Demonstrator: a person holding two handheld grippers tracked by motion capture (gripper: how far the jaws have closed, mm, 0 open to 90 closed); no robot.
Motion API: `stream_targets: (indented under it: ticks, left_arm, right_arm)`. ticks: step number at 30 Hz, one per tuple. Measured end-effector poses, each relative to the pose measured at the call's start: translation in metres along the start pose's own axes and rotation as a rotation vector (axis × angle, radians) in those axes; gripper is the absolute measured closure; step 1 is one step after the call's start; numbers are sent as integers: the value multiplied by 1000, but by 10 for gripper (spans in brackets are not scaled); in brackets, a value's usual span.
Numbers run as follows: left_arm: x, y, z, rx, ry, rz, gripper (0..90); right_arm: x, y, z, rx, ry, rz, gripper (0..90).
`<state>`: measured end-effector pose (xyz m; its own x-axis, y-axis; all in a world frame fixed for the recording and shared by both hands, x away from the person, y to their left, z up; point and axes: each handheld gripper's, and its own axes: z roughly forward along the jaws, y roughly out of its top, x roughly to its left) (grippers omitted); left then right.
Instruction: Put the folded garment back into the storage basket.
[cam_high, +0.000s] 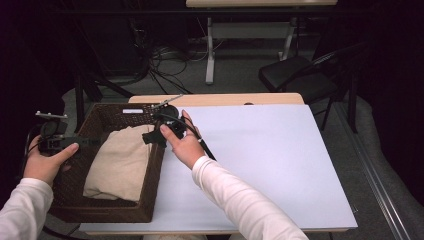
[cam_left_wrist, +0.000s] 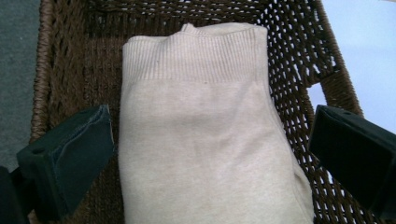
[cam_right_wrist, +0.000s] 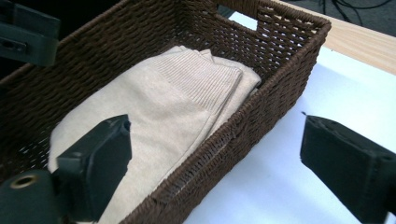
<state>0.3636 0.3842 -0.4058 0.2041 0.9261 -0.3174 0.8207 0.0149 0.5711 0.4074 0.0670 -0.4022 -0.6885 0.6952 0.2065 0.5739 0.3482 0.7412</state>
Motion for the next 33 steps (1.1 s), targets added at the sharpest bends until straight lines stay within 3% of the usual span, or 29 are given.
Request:
stream_targets:
  ticks: [4,8,13,20,26,30,33]
  left_arm:
    - [-9,-5,-5,-11,-16,12,4]
    - [-17,-10,-11,-19,-1,17,4]
    - [-27,-16,-15,-32,0,9,4]
    - [-46,-24,-17,-37,-21,48,4]
    - [-66,-32,-16,-45,-11,79,4]
    - [-79,-36,-15,-49,-35,109,4]
    - [-89,-39,-13,-55,-51,124,4]
  right_arm:
    - [-4,-1,-11,7,-14,-26,25]
    - [-6,-6,-23,-3,-54,-55,4]
    - [-11,-12,-40,-20,-90,-57,0]
    - [-29,-23,-69,-31,-138,-70,0]
    - [-49,-41,-95,-36,-169,-52,0]
    - [-60,-53,-111,-33,-155,-28,0]
    - [-69,-62,-123,-32,-175,-17,0]
